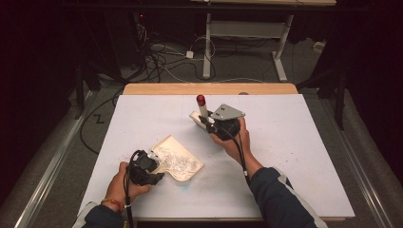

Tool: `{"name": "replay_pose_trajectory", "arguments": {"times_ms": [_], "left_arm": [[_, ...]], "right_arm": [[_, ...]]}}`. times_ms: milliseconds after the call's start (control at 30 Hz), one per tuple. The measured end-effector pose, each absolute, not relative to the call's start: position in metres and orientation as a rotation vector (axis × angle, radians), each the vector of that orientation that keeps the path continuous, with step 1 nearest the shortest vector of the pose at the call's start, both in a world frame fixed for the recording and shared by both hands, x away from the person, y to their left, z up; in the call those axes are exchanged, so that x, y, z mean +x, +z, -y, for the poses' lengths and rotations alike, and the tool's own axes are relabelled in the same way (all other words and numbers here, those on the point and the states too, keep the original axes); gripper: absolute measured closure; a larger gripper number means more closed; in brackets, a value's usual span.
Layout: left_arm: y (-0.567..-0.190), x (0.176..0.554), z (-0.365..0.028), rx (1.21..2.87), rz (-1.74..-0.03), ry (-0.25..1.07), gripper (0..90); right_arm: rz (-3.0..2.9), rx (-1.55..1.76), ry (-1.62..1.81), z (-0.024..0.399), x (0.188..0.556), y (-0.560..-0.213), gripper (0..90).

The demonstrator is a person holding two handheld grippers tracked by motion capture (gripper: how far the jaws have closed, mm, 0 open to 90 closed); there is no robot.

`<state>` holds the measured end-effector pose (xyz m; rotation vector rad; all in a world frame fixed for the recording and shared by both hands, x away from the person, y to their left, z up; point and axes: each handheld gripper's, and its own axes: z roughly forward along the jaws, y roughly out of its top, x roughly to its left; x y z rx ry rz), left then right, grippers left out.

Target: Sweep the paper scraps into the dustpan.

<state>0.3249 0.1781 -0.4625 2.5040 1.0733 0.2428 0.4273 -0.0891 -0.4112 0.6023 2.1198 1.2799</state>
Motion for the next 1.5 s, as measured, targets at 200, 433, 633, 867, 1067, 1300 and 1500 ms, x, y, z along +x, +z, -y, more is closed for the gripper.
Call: {"name": "replay_pose_trajectory", "arguments": {"times_ms": [200, 433, 633, 867, 1067, 1300, 1500], "left_arm": [[-0.461, 0.320, -0.177, 2.523, -1.069, 0.260, 62.9], [-0.462, 0.317, -0.174, 2.543, -1.060, 0.268, 62.8], [-0.463, 0.316, -0.173, 2.542, -1.064, 0.269, 62.8], [-0.463, 0.316, -0.173, 2.538, -1.060, 0.262, 62.8], [-0.463, 0.315, -0.174, 2.542, -1.054, 0.262, 62.7], [-0.462, 0.312, -0.178, 2.549, -1.041, 0.255, 62.8], [-0.459, 0.300, -0.177, 2.569, -1.029, 0.261, 62.8]], "right_arm": [[-2.221, 0.468, 1.267, 0.078, 0.394, -0.415, 70.7], [-2.303, 0.409, 1.367, 0.073, 0.360, -0.411, 70.8], [-2.333, 0.312, 1.496, 0.073, 0.344, -0.395, 71.2], [-2.268, 0.331, 1.484, 0.080, 0.347, -0.381, 71.1], [-2.214, 0.383, 1.484, 0.096, 0.349, -0.373, 71.1], [-2.192, 0.412, 1.440, 0.133, 0.340, -0.359, 71.1], [-2.157, 0.501, 1.318, 0.177, 0.330, -0.354, 71.1]]}}
